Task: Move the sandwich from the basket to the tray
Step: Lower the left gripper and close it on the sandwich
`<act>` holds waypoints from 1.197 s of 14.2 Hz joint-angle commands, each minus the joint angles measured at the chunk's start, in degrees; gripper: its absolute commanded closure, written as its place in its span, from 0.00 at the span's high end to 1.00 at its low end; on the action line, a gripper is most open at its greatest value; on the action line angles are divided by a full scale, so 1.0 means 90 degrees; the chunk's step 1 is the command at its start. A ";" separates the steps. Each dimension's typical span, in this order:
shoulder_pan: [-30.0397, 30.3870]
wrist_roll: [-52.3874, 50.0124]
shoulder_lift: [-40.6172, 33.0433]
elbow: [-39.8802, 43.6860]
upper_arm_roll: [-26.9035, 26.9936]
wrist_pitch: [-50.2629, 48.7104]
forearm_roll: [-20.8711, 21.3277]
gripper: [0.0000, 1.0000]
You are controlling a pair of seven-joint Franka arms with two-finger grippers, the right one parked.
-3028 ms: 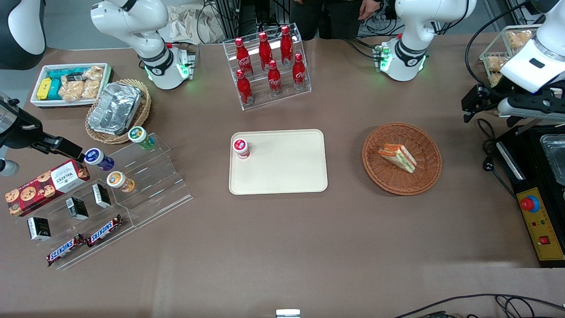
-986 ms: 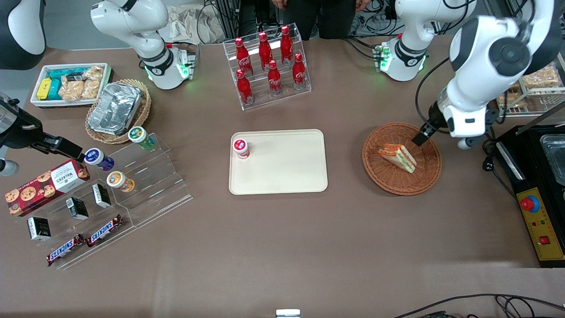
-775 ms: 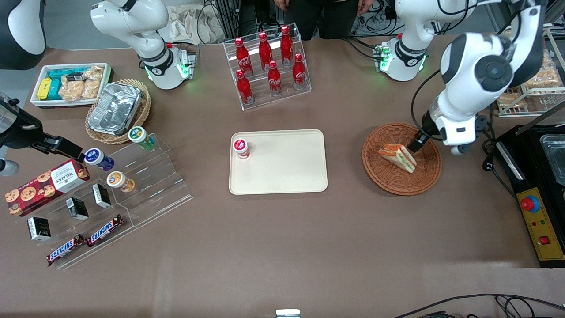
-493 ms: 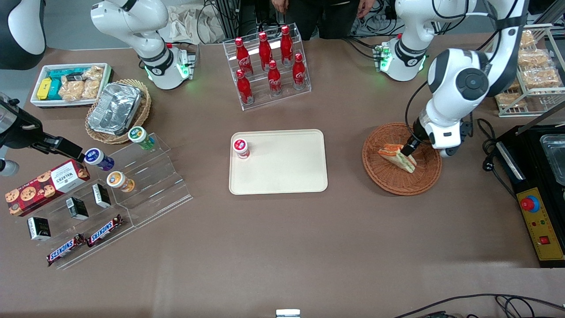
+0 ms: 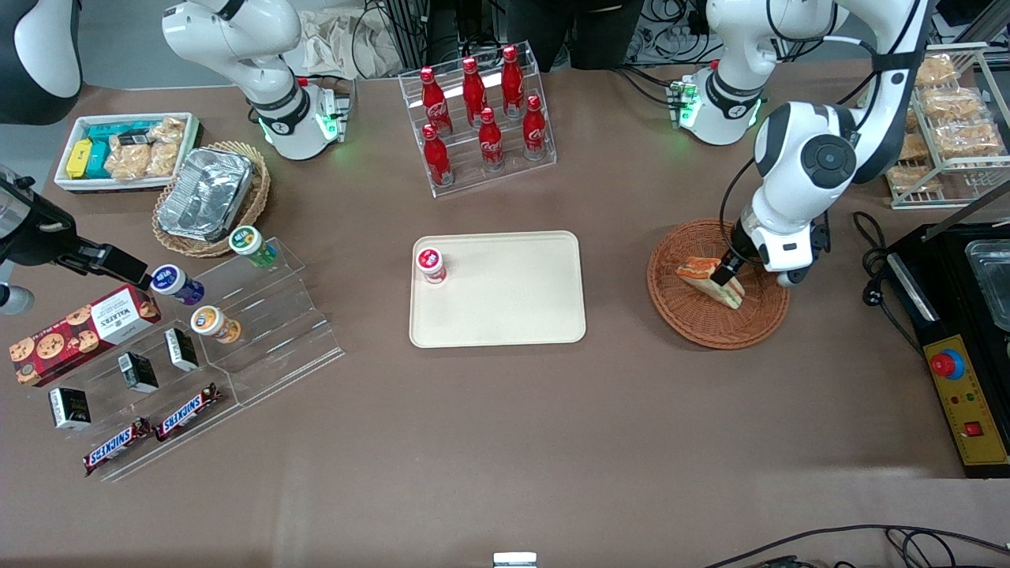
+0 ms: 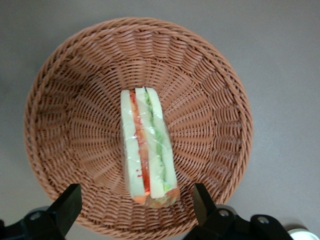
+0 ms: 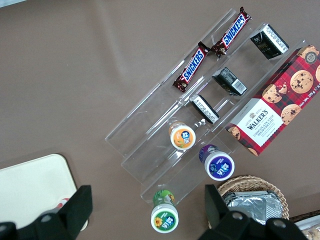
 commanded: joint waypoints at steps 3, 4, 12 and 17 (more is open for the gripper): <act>-0.0015 -0.0334 0.0524 -0.0005 -0.0003 0.0622 -0.0041 0.99; -0.0015 -0.0335 0.0631 -0.0005 -0.0003 0.0691 -0.0041 0.99; -0.0025 -0.0374 0.1198 -0.0025 -0.0003 0.1218 -0.0012 0.89; -0.0025 -0.0374 0.1316 -0.0025 -0.0003 0.1385 -0.0021 0.00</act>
